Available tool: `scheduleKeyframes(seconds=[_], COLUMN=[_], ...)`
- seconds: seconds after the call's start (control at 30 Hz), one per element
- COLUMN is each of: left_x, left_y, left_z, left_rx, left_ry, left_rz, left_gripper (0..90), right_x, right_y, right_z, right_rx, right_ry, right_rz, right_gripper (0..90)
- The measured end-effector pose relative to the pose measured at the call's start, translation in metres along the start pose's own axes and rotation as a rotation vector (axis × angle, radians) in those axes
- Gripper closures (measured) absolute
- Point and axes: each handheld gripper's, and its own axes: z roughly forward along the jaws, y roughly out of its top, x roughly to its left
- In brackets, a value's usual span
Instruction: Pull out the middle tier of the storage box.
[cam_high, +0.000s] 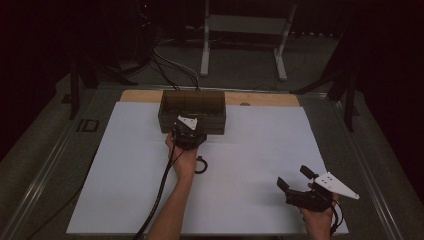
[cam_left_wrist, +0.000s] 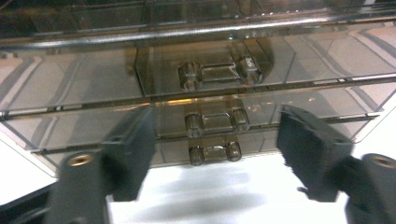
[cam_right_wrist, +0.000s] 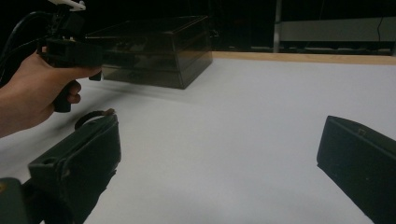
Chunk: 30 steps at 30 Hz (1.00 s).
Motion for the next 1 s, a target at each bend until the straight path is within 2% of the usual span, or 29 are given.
scheduleKeyframes(seconds=[0.2, 0.3, 0.6, 0.67, 1.0], left_x=[-0.0016, -0.0004, 0.0002, 0.001, -0.0025], left_y=[-0.0012, -0.0009, -0.0016, -0.001, -0.0011], left_z=[0.0003, 0.0021, 0.0035, 0.0038, 0.0052], left_rx=[0.008, 0.024, 0.037, 0.037, 0.037], left_ry=[-0.001, -0.018, -0.001, 0.0, 0.012], left_rz=[-0.015, -0.053, -0.051, -0.068, -0.078], left_gripper=[40.5, 45.4, 52.3, 52.9, 56.1], right_x=[-0.0005, -0.0003, -0.0005, -0.0004, -0.0009], right_y=[0.0001, 0.0001, 0.0002, 0.0001, 0.0002], right_z=[-0.0004, -0.0002, -0.0007, -0.0003, -0.001], right_rx=[-0.001, -0.001, -0.001, 0.0, -0.001], right_ry=[-0.001, -0.001, -0.001, -0.001, -0.003], right_rz=[0.002, 0.002, 0.003, 0.004, 0.009], right_gripper=[0.0, 0.0, 0.0, 0.0, 0.0])
